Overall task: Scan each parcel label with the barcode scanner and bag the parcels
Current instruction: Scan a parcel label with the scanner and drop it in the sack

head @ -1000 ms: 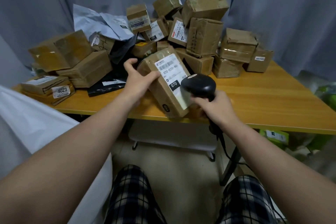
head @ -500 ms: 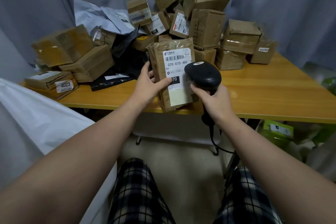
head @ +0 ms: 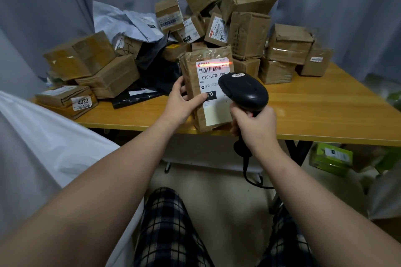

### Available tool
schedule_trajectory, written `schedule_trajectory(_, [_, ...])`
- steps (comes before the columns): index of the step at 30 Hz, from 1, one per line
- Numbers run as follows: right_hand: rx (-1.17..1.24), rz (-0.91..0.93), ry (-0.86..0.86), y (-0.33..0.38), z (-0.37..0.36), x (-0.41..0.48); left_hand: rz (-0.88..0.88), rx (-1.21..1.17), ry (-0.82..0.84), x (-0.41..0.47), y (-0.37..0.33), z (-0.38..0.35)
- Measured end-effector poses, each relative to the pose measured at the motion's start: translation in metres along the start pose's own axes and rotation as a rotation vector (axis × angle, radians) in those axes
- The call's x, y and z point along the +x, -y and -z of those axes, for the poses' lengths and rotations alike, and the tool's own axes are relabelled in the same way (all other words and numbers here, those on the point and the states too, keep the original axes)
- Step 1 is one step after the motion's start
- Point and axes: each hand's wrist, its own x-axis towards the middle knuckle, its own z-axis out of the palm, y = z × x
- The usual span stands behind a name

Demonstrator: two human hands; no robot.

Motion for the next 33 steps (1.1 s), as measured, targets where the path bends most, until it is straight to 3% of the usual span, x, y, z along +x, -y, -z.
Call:
schedule_trajectory(9, [0.015, -0.051, -0.008, -0.003, 0.007, -0.023, 0.004, -0.024, -0.014, -0.006, 0.002, -0.005])
schedule_trajectory(33, [-0.057, 0.031, -0.031, -0.006, 0.011, -0.025, 0.036, 0.009, -0.036, -0.004, -0.005, -0.005])
